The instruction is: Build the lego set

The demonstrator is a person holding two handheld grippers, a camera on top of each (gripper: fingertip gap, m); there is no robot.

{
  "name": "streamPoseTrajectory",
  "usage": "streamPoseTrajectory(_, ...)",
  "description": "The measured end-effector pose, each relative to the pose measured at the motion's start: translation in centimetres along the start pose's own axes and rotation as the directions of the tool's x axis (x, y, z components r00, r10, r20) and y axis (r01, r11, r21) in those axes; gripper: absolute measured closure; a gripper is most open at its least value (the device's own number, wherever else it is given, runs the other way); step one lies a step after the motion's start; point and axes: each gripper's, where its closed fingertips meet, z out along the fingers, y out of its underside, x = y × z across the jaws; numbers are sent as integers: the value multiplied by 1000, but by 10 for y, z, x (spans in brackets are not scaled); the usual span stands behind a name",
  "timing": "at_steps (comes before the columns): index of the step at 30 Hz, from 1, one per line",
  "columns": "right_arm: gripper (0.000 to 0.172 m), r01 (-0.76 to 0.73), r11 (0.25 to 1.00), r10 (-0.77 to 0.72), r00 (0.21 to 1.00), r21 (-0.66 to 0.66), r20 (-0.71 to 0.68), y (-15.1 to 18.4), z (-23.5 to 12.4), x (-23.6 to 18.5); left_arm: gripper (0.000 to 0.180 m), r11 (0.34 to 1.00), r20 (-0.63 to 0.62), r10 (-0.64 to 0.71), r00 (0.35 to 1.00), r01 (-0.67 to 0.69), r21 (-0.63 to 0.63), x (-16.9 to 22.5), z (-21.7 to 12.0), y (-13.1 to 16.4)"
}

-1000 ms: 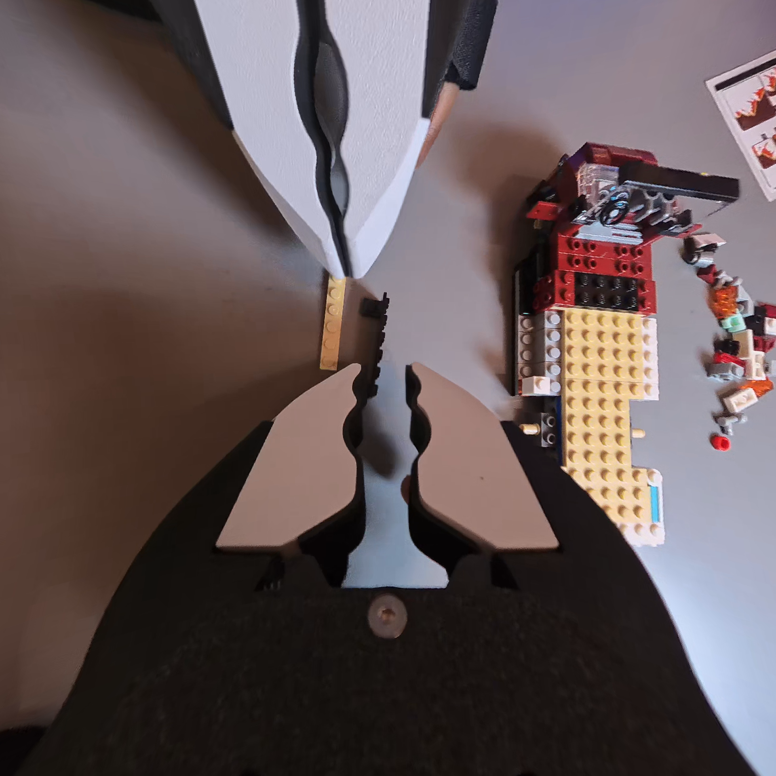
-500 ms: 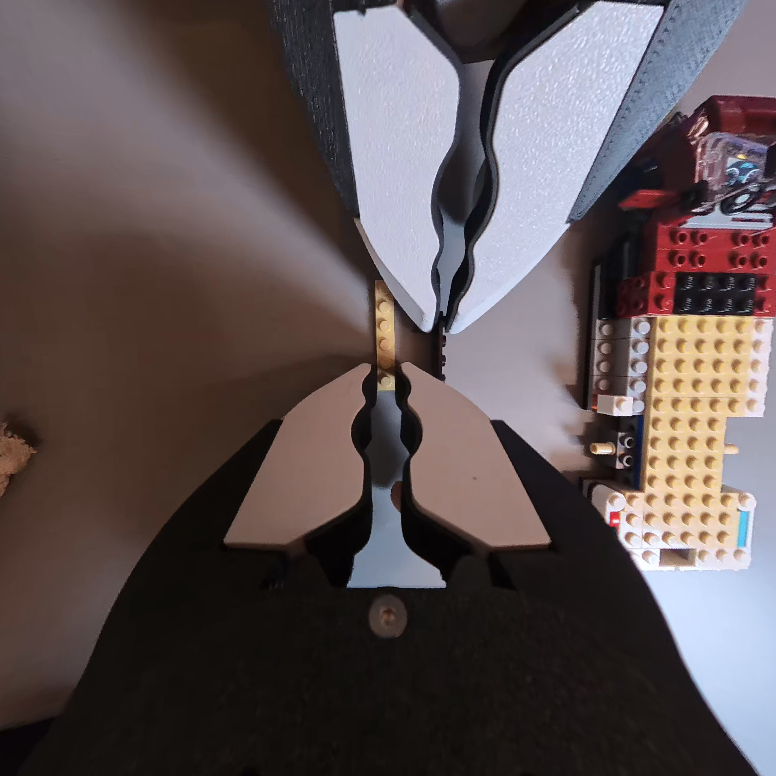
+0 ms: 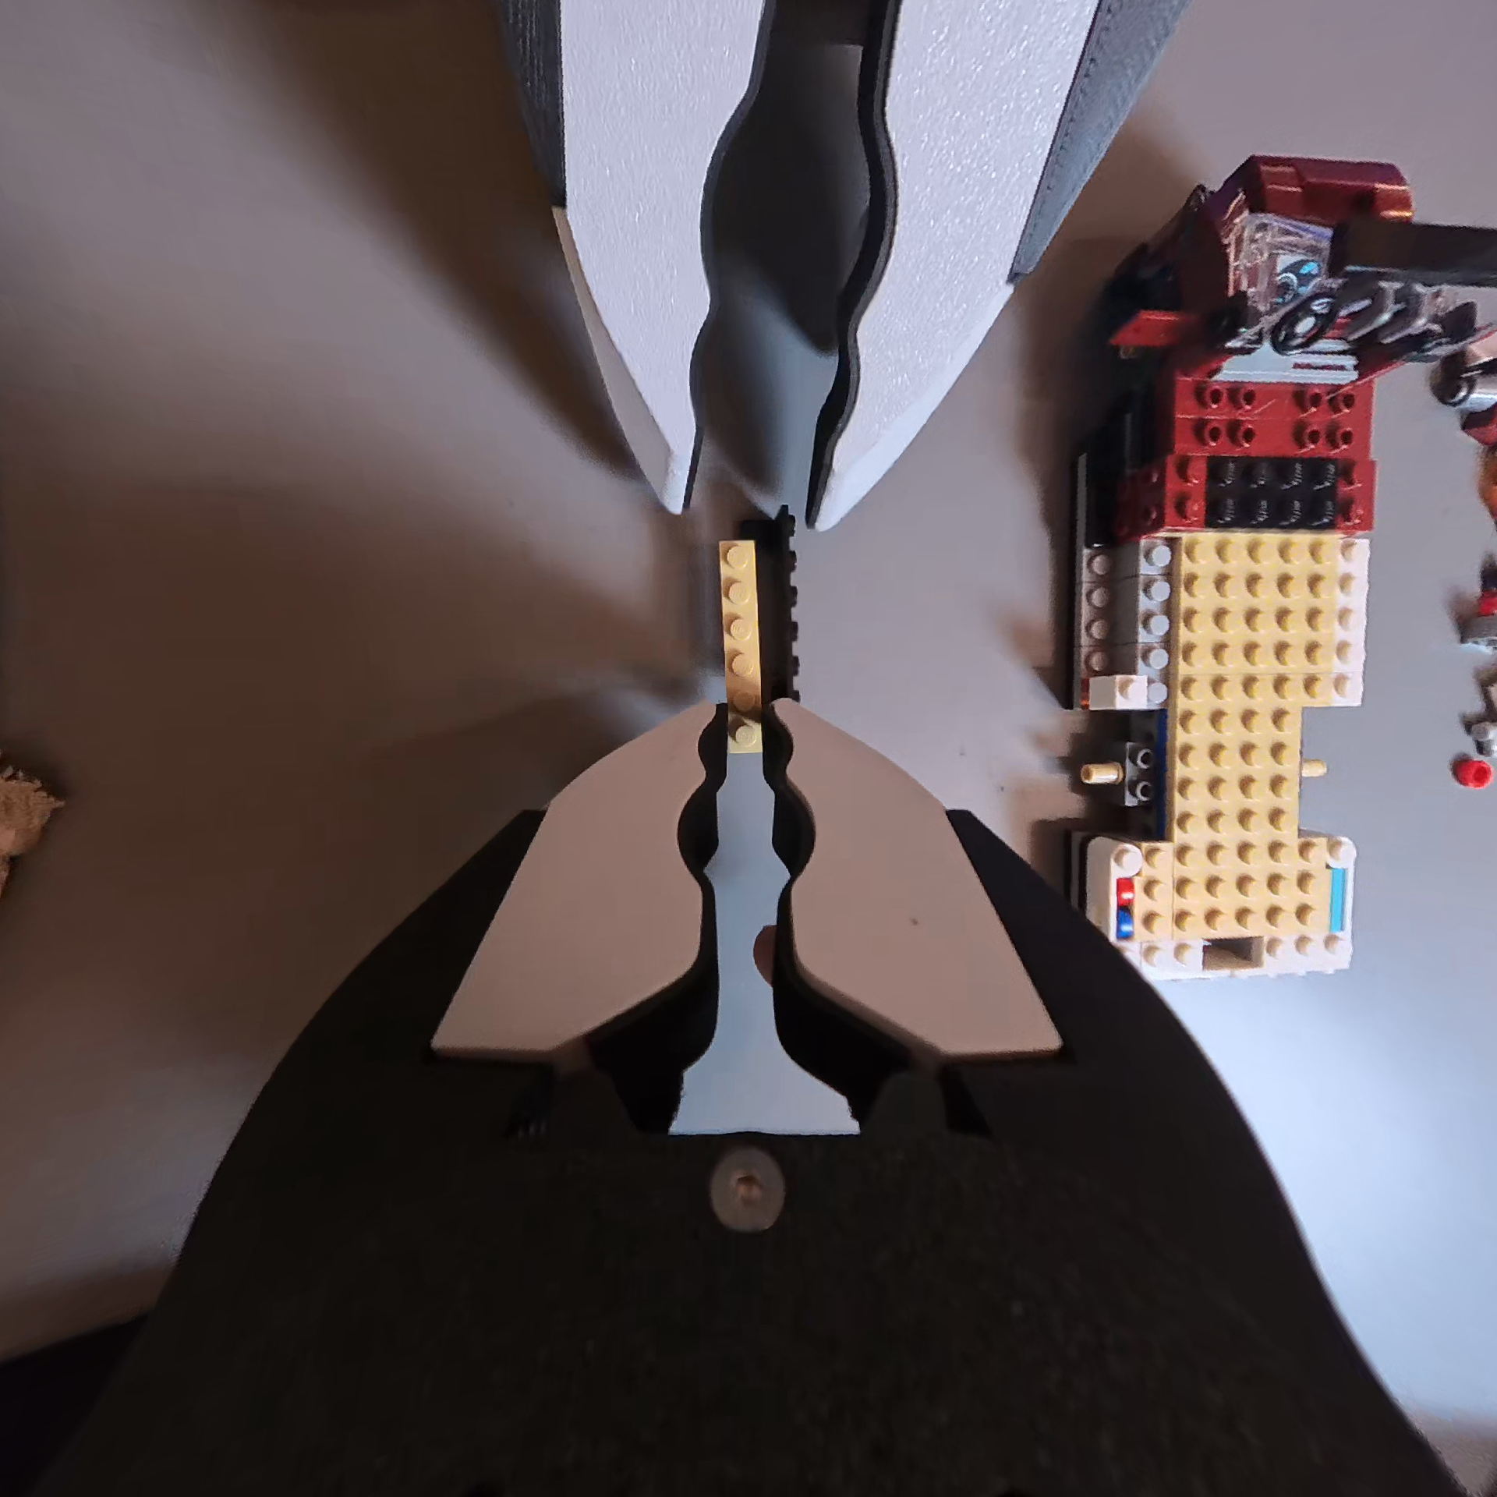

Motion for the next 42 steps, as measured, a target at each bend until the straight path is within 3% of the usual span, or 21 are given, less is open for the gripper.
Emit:
streamPoseTrajectory(10, 164, 8, 1000, -8, 1000, -30, -26, -3, 7, 5, 165, 1000, 52, -17, 998, 17, 1, -7, 8, -2)
streamPoseTrajectory(42, 158, 51, 999, -51, 998, 15, -41, 1, -3, 9, 167, 999, 77, 39, 996, -39, 0, -6, 10, -3)
